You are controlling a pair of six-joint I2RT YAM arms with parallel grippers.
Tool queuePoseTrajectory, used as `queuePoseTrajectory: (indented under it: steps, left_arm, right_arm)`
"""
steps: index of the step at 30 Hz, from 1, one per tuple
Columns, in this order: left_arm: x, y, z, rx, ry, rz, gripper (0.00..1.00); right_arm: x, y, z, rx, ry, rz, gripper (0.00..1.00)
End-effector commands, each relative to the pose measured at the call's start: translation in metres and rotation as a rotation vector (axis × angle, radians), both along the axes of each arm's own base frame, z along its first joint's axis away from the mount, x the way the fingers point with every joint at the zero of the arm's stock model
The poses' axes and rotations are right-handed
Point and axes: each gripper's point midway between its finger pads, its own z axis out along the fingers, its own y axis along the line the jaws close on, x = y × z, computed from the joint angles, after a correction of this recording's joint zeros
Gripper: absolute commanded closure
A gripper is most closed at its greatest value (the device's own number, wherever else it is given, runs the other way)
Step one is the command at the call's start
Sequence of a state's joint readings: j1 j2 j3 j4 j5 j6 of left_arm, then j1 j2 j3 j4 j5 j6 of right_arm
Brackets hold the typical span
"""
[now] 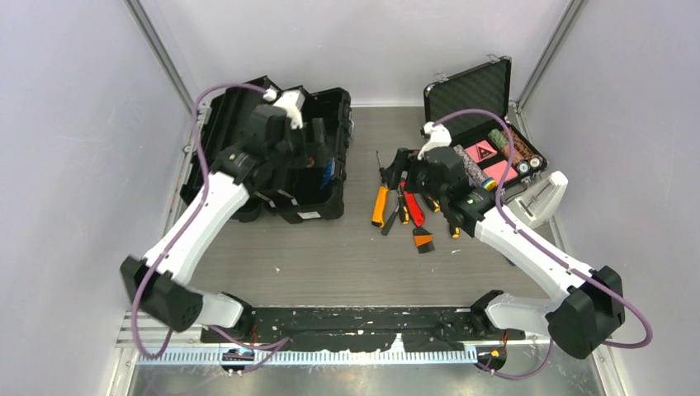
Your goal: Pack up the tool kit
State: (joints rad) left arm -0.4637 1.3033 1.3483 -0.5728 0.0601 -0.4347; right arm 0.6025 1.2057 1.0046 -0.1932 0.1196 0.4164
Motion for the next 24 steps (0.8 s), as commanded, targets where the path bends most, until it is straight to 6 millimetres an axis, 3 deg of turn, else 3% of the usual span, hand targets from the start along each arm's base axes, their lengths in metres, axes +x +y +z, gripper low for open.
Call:
queuePoseTrajectory:
  steps: [1,3,4,12,17,24]
  left_arm:
    - [0.042,-0.021,0.010,0.064,-0.036,-0.021,0.08]
    - [0.064,-0.030,0.004,0.083,-0.027,-0.017,0.09]
    - [0.092,-0.043,-0.006,0.116,-0.007,-0.026,0.11]
    - [0.158,-0.053,-0.061,0.255,0.068,0.029,0.17]
    - [0.172,-0.056,-0.088,0.301,0.137,0.033,0.27]
    - [0.165,-0.078,-0.102,0.218,0.182,-0.051,0.53]
  right_arm:
    - [0.006,-0.023,-0.025,-0.001,0.001,-0.107,0.23]
    - [0.004,-0.024,-0.032,0.000,0.008,-0.104,0.23]
    - [0.001,-0.024,-0.040,-0.003,0.018,-0.096,0.23]
    - [-0.004,-0.011,-0.053,0.043,0.004,-0.020,0.23]
    - [-0.006,-0.004,-0.054,0.060,-0.021,0.025,0.23]
    - [-0.002,0.004,-0.062,0.041,-0.040,0.070,0.24]
